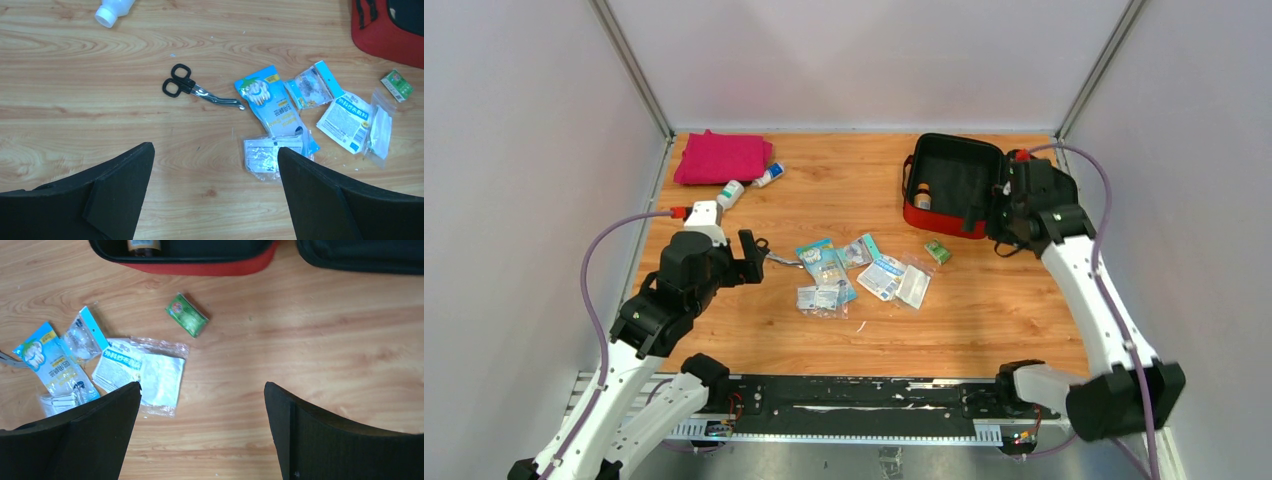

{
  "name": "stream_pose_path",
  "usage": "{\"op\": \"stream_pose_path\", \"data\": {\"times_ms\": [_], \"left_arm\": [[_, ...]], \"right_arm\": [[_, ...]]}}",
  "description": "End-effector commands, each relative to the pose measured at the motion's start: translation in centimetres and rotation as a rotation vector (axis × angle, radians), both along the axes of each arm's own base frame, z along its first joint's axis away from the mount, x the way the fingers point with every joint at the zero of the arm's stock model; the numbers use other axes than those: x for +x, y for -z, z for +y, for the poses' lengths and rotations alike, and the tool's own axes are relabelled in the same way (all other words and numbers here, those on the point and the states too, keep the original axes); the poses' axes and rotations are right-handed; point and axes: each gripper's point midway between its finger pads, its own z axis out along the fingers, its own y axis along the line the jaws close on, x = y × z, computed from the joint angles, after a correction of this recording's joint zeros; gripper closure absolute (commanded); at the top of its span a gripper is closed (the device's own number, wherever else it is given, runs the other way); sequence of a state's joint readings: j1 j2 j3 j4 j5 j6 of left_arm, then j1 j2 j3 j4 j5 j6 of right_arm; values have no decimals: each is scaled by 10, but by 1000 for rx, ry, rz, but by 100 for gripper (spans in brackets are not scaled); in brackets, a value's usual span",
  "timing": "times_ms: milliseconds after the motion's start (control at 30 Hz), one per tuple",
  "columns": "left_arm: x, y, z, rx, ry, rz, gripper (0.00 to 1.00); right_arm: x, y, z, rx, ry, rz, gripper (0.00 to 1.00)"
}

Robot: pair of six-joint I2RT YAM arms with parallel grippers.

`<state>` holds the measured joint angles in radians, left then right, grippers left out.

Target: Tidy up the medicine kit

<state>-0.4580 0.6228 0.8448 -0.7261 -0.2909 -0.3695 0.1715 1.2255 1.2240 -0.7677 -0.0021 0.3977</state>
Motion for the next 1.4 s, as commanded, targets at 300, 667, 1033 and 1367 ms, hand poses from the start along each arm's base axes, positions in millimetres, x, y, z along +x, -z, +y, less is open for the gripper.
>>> {"op": "stream_pose_path", "data": {"times_ms": [300,667,1033,1367], "left_arm": [[17,3,-92,-189,256,78,4],[24,22,-227,-296,524,117,11],[35,79,-286,-223,615,216,19],[60,135,-247,-83,470,317,22]], "right_arm": [[-82,28,-5,127,52,26,4],[-114,72,23,263,-55,145,8],[-130,95,39,362,-78,177,16],[-131,95,42,375,-97,185,21]]}}
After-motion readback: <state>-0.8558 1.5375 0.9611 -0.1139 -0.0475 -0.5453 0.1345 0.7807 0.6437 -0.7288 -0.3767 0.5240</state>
